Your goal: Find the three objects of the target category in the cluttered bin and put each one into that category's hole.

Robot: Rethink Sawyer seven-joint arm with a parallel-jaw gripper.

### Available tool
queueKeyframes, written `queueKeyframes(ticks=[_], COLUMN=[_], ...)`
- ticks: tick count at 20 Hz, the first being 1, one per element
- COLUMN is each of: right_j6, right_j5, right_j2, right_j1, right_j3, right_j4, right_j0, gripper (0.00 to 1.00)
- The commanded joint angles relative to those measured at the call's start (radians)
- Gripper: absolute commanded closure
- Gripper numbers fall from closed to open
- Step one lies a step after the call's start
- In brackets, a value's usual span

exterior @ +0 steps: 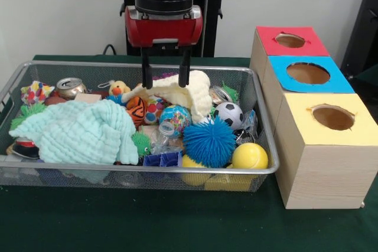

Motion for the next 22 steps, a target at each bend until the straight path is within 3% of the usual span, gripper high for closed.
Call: queueKeyframes(ticks=[1,11,22], right_j6=[0.141,0.116,0.096], right_j5=[0.239,0.293,0.251], right_j2=[-0.056,-0.08,-0.087], right_j1=[0.027,0.062,0.195], right_j3=[-0.063,-0.144,-0.259], right_j4=[0.079,0.078,0.049], right_j0=[0.037,0.062,0.072], gripper=[0.0,0.0,0.0])
